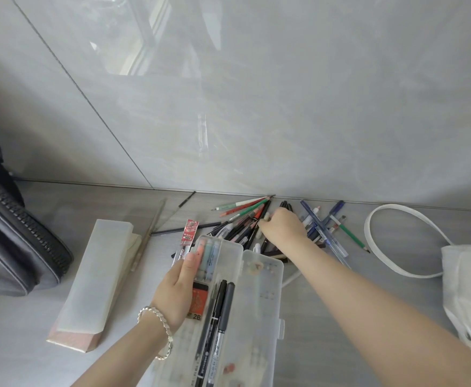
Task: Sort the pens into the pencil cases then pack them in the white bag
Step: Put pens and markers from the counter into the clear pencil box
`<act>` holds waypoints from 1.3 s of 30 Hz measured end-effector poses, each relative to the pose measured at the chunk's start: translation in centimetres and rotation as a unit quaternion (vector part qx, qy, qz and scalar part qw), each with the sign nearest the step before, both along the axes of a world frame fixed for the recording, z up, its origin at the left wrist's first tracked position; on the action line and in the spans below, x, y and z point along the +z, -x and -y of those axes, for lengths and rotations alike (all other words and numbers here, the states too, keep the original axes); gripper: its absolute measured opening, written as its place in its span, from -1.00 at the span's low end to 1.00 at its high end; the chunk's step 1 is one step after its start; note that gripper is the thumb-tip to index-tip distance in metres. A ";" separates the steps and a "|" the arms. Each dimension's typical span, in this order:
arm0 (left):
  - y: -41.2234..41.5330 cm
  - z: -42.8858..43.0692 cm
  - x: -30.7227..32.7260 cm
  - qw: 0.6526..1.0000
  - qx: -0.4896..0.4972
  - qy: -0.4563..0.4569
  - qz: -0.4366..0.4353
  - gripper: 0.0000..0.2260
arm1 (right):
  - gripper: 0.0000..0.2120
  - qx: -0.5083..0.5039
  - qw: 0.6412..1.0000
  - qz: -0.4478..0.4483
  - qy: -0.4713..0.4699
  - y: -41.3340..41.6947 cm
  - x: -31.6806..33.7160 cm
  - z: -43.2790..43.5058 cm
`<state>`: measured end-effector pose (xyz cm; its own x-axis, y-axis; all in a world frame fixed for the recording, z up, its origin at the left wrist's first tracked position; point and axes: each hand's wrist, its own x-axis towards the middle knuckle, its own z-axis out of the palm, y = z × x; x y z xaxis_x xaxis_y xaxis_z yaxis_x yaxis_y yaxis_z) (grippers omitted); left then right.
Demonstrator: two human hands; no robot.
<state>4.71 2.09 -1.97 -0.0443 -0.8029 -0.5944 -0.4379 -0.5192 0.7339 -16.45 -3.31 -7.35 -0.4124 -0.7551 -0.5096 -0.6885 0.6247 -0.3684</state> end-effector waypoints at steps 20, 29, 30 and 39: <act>2.1 -2.7 0.0 0.991 0.132 -0.012 -0.017 -0.53 | -0.80 -0.049 0.927 0.231 0.290 -1.5 8.4 -4.7; 2.5 -1.7 1.1 0.978 0.206 0.025 -0.014 -0.50 | -0.74 0.263 0.918 0.205 0.215 -6.6 9.2 -13.1; 2.4 -1.7 1.4 0.978 0.206 0.036 -0.013 -0.50 | -0.75 0.290 0.914 0.166 0.230 -7.0 8.8 -13.3; -0.5 -1.4 1.8 0.967 0.244 0.062 0.029 -0.48 | -0.66 0.430 0.843 0.027 0.322 -10.0 6.0 -13.5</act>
<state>5.18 3.48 -0.19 0.3890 -0.7850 -0.4821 -0.2057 -0.5841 0.7852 -6.49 10.20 -1.35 0.4389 -0.8905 0.1201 -0.7564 -0.4383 -0.4856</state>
